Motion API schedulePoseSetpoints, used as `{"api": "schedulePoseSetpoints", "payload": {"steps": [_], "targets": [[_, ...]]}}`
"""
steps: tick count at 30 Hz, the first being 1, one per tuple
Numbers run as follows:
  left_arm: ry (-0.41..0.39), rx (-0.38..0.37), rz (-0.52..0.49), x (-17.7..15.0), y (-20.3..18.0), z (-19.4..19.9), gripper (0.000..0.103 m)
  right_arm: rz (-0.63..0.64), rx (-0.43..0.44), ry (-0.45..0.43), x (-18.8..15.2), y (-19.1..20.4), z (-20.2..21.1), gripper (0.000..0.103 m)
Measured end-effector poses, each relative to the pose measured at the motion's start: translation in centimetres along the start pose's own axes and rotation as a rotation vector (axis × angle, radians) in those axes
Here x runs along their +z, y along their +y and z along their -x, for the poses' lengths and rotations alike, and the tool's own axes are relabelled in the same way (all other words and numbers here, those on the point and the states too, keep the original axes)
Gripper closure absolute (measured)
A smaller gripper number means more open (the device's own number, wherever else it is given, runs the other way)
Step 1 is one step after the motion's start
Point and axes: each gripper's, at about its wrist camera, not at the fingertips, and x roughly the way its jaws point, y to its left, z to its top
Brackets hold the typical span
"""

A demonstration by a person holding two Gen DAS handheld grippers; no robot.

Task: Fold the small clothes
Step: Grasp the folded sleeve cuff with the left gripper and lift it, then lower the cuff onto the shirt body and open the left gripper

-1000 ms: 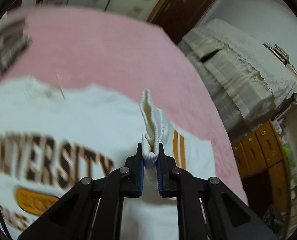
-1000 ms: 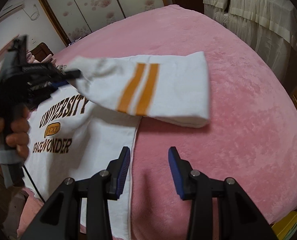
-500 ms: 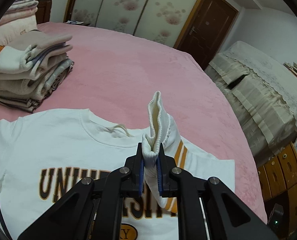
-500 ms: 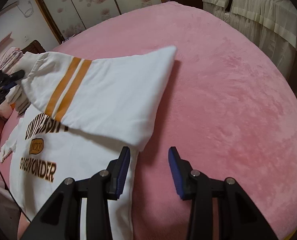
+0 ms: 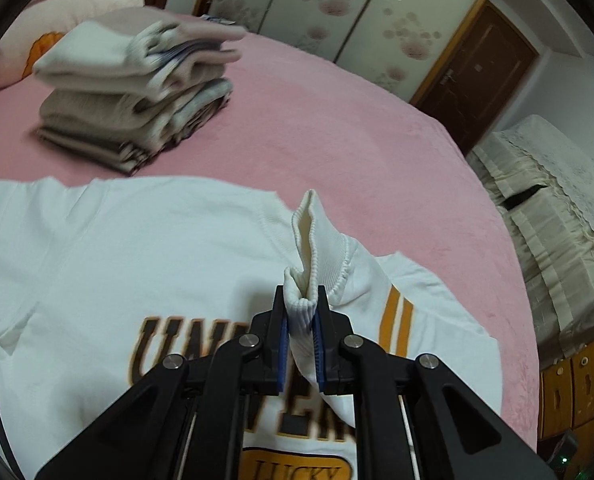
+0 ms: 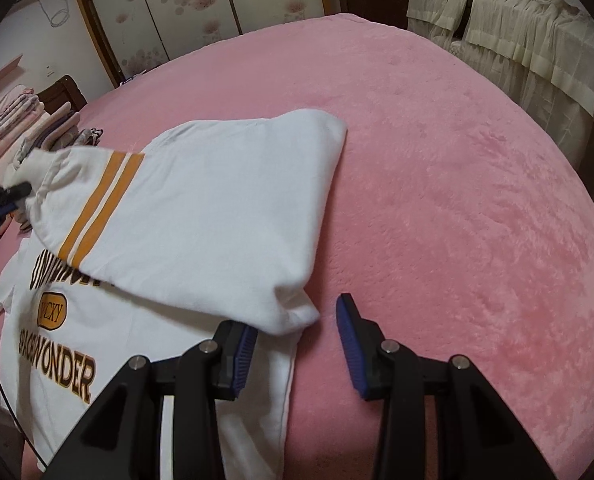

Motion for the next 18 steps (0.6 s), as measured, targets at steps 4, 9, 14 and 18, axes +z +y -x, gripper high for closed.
{"api": "schedulePoseSetpoints", "payload": {"steps": [4,9,14,18], "targets": [[0.030,0.007,0.042,-0.6,2.1,-1.6,0.095,0.027,-0.039,-0.002,0.0,0.7,-0.2,0.067],[0.067,0.028,0.048,-1.1,3.5,-3.8,0.094,0.041,-0.045,0.000,-0.1,1.2,-0.4,0.085],[0.039,0.026,0.039,-0.8,3.6,-3.6,0.094,0.020,-0.056,-0.009,-0.3,1.2,-0.1,0.087],[0.042,0.036,0.045,-1.1,4.0,-3.8,0.094,0.018,-0.064,-0.005,-0.3,1.2,-0.2,0.087]]}}
